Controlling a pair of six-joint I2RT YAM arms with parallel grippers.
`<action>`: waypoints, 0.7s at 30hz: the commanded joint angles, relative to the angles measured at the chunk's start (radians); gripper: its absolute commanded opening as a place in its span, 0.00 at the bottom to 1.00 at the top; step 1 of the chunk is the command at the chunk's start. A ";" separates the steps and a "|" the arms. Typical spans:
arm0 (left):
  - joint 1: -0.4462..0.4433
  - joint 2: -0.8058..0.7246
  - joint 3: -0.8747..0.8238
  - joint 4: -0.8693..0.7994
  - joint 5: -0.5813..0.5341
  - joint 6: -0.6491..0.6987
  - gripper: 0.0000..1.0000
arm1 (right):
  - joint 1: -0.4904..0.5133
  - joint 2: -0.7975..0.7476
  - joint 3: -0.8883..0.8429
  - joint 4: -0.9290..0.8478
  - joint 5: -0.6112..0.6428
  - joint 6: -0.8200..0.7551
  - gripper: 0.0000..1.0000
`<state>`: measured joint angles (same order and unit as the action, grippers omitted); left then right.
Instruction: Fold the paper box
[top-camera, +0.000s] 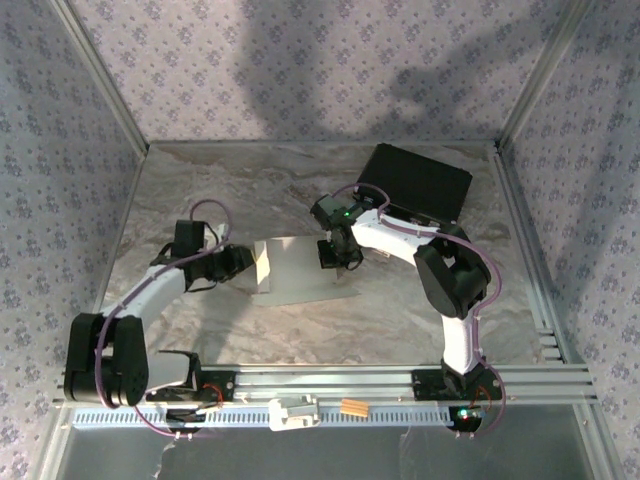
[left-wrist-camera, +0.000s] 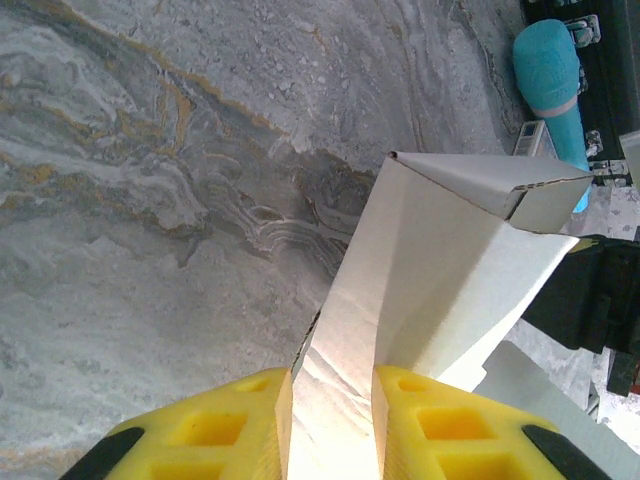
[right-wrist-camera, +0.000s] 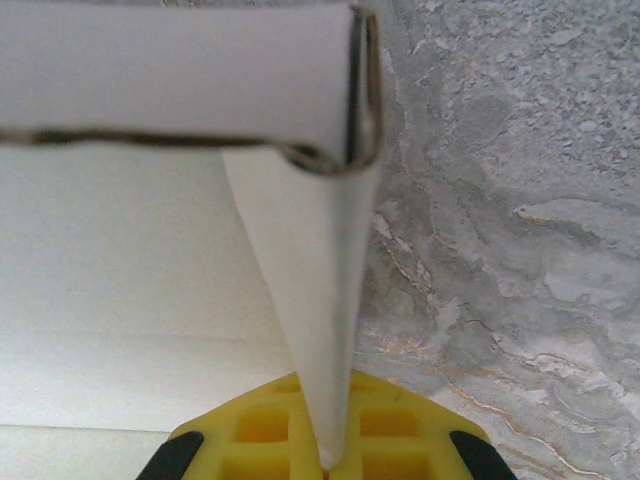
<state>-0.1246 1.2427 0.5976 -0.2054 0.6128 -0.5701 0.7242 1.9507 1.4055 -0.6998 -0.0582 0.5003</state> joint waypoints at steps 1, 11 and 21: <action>0.003 -0.044 -0.025 -0.011 0.008 -0.023 0.28 | -0.009 0.045 -0.006 -0.006 0.008 -0.023 0.00; 0.003 -0.133 -0.030 -0.077 -0.033 -0.033 0.40 | -0.028 0.052 0.000 -0.009 -0.016 -0.045 0.00; 0.036 -0.034 0.007 -0.081 -0.068 0.028 0.42 | -0.026 0.056 -0.002 -0.003 -0.036 -0.054 0.00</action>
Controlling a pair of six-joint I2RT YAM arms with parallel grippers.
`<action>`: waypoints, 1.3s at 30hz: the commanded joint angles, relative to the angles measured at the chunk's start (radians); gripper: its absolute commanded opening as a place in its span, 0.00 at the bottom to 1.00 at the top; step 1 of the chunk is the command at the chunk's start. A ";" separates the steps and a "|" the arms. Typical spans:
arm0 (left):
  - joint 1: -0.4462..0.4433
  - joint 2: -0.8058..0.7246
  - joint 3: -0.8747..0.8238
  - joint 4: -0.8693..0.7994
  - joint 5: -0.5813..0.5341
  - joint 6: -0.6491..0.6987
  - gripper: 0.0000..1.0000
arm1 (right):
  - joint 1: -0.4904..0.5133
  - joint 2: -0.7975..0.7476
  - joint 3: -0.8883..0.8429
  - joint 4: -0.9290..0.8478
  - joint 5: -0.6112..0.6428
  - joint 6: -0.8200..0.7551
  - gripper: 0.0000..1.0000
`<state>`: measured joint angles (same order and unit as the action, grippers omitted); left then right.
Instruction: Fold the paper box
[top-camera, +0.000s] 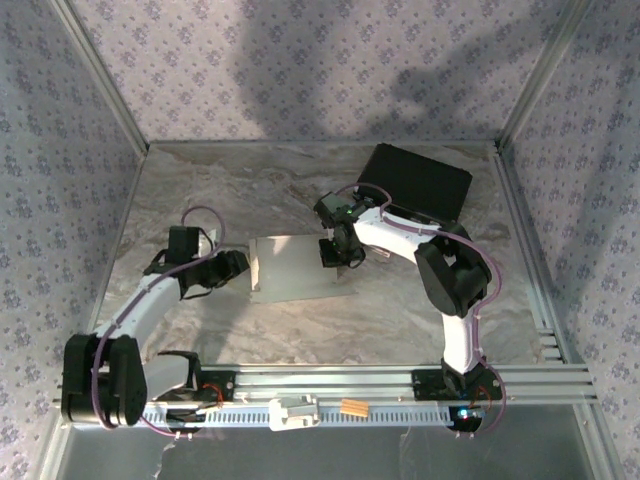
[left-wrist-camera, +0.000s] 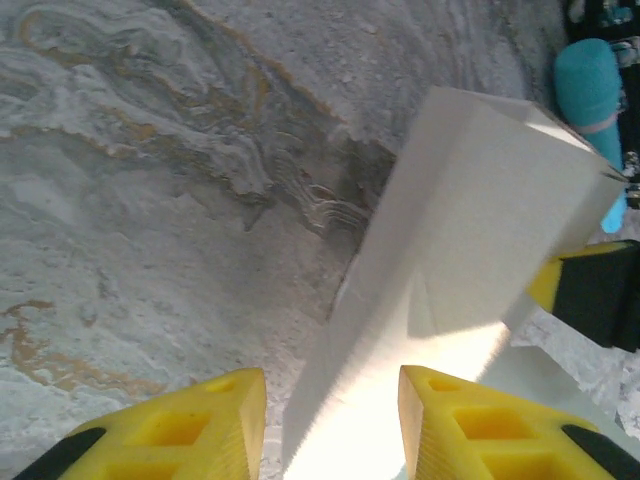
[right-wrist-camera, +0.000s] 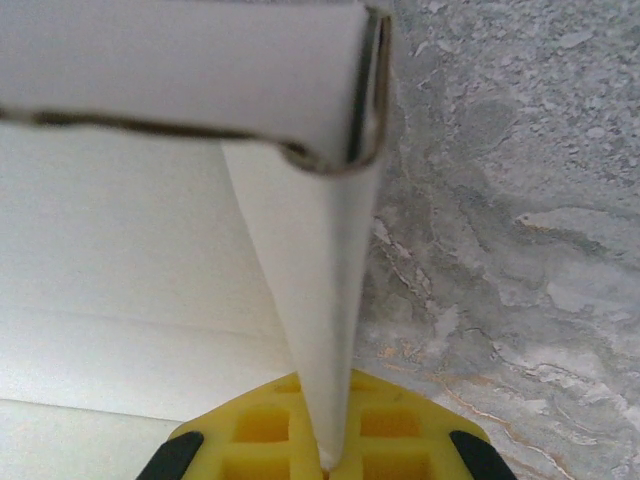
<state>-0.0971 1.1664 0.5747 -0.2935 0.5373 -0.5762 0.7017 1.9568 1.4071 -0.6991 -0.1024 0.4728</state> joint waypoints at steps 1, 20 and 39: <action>0.009 0.062 0.036 0.029 0.034 0.031 0.43 | -0.005 0.050 -0.003 -0.006 0.007 -0.028 0.00; 0.009 0.032 0.055 -0.010 0.063 0.040 0.43 | -0.007 0.055 0.006 -0.010 0.000 -0.029 0.00; -0.039 0.167 0.072 0.056 0.072 0.062 0.45 | 0.002 0.060 0.012 -0.003 -0.013 -0.031 0.00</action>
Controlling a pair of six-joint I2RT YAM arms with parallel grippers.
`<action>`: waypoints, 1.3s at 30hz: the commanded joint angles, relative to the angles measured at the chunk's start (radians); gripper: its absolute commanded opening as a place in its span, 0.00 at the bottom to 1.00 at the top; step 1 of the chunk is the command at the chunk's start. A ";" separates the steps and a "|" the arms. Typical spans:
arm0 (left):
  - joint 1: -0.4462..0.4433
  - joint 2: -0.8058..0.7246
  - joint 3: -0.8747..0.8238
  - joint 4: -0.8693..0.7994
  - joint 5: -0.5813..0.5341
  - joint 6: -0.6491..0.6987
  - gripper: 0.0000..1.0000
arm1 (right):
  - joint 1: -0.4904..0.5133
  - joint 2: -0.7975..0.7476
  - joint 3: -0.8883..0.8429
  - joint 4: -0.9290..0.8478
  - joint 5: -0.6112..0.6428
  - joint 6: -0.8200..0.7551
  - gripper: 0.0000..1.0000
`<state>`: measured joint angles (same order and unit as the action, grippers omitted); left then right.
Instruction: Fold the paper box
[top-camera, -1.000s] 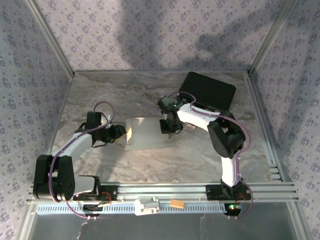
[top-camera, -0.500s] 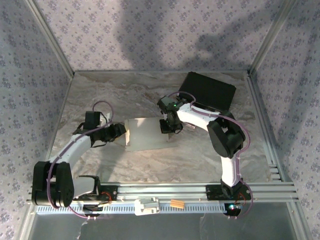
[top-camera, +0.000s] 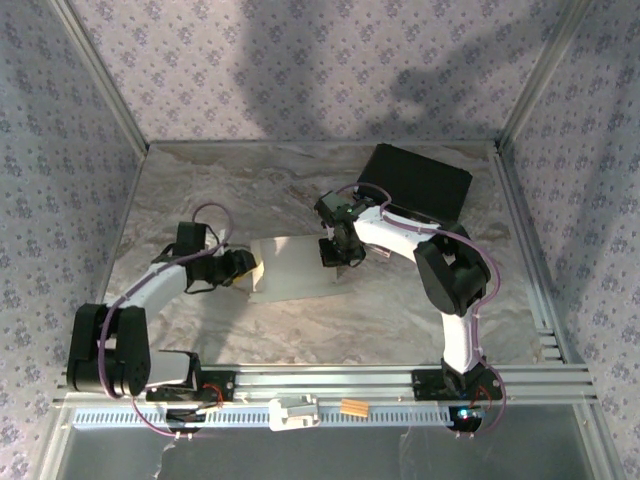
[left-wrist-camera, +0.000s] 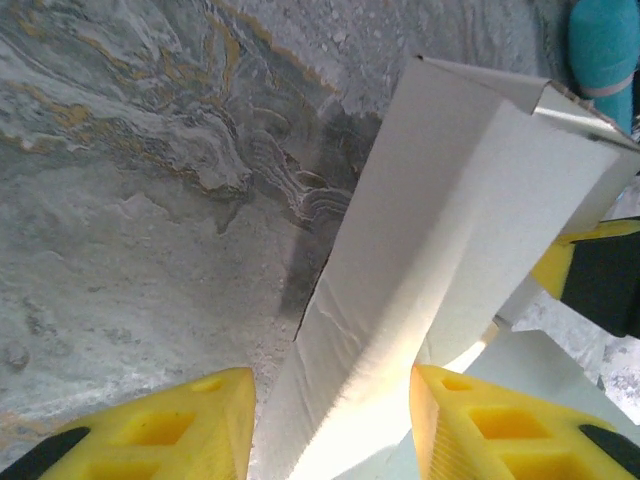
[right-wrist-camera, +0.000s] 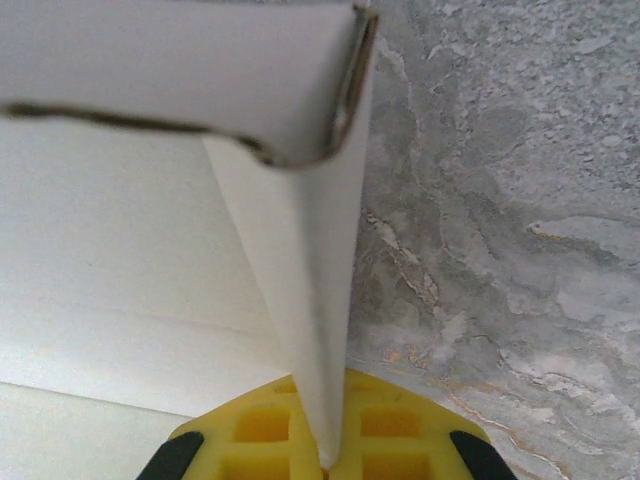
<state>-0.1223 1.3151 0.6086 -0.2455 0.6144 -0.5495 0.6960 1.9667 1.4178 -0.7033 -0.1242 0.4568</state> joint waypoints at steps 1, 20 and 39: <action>-0.019 0.025 0.042 0.018 -0.008 0.036 0.45 | 0.010 0.051 0.003 0.001 0.010 -0.016 0.00; -0.128 0.180 0.152 -0.040 -0.177 0.105 0.30 | 0.030 0.057 0.029 -0.017 0.043 -0.024 0.00; -0.445 0.465 0.492 -0.569 -0.894 -0.156 0.00 | 0.075 0.059 0.057 -0.060 0.151 0.060 0.00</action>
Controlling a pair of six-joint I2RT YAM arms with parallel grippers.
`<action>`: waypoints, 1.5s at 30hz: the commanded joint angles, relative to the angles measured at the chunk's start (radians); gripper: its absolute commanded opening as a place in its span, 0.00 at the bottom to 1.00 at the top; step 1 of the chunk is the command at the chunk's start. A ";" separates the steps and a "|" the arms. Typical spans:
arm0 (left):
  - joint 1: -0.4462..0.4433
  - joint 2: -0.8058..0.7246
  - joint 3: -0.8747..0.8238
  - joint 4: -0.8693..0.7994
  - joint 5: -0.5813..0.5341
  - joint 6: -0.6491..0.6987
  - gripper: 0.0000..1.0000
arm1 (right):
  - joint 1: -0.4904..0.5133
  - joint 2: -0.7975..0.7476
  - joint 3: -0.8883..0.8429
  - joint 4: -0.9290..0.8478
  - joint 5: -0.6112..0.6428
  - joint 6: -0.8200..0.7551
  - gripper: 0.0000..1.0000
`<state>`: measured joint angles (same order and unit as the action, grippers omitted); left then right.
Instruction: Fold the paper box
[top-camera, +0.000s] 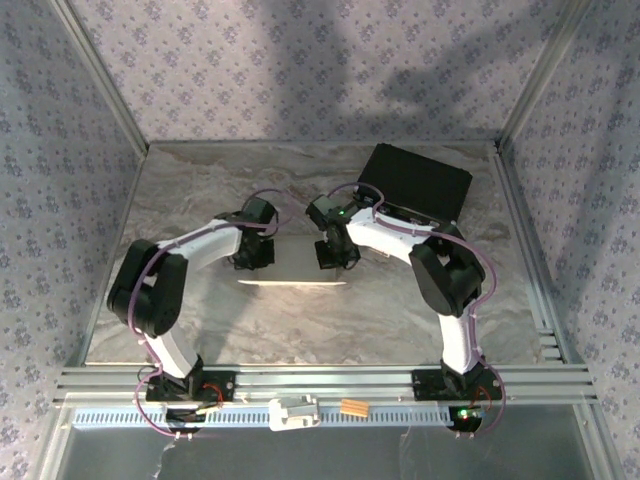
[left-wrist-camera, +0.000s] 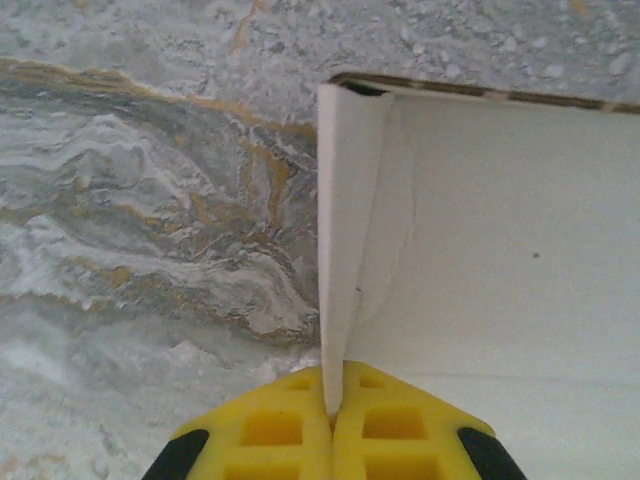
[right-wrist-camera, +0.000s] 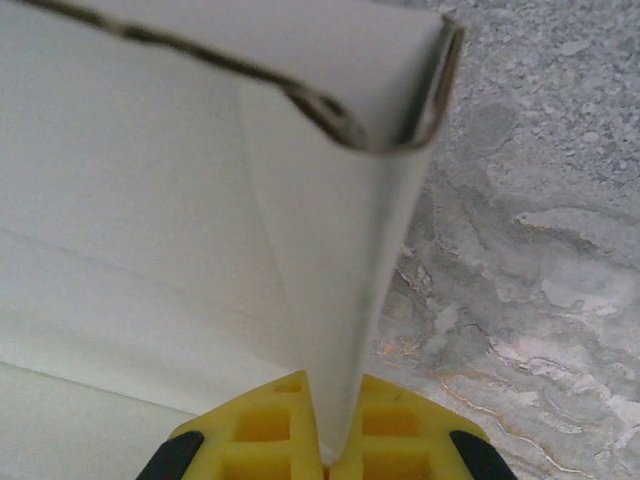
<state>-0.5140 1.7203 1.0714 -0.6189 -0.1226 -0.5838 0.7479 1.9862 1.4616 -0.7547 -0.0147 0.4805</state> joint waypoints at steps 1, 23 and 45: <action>-0.074 0.086 0.050 -0.239 -0.182 -0.156 0.00 | 0.026 0.044 0.014 -0.011 0.043 0.051 0.00; -0.150 -0.057 0.013 -0.115 -0.168 -0.141 0.24 | 0.031 -0.049 -0.105 0.097 0.048 0.047 0.00; -0.014 -0.271 -0.210 0.114 0.001 -0.002 0.29 | 0.030 -0.060 -0.118 0.108 0.078 0.053 0.00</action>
<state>-0.5362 1.4418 0.8627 -0.5179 -0.1165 -0.6086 0.7788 1.9064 1.3380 -0.6312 0.0303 0.5343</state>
